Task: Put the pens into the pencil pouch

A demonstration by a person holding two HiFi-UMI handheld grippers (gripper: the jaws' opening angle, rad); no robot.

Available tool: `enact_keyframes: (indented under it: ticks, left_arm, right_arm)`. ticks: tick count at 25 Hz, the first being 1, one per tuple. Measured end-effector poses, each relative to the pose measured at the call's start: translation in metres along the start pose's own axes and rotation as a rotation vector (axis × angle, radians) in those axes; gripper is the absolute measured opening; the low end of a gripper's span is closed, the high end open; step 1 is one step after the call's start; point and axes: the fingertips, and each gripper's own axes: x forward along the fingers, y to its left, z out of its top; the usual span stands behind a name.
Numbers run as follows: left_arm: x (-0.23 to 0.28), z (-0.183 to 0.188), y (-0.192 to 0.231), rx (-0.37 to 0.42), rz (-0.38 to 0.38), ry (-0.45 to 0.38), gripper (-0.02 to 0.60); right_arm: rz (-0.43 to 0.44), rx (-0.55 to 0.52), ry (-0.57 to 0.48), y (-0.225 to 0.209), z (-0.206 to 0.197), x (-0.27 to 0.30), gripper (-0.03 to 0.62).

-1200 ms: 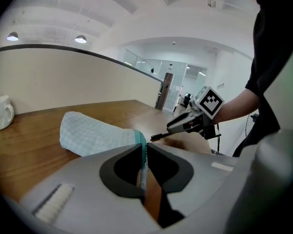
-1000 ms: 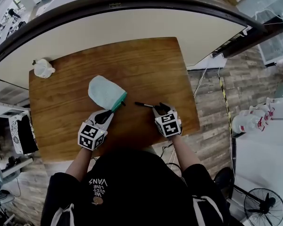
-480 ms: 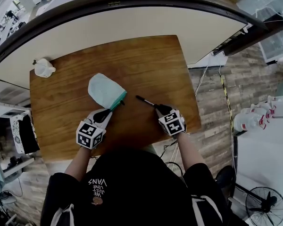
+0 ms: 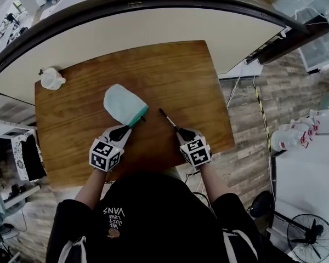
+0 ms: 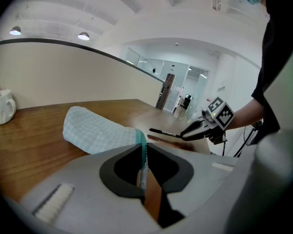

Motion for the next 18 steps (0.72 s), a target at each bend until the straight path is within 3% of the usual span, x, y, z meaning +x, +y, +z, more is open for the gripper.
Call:
enact_keyframes:
  ticks: [8, 18]
  left_arm:
    - [-0.001, 0.002, -0.001, 0.009, -0.021, -0.008, 0.043]
    - [-0.005, 0.001, -0.007, 0.013, -0.050, -0.024, 0.043]
  right_arm:
    - [0.084, -0.003, -0.047, 0.054, 0.016, -0.005, 0.067]
    - [0.160, -0.083, -0.060, 0.094, 0.043, 0.010, 0.067]
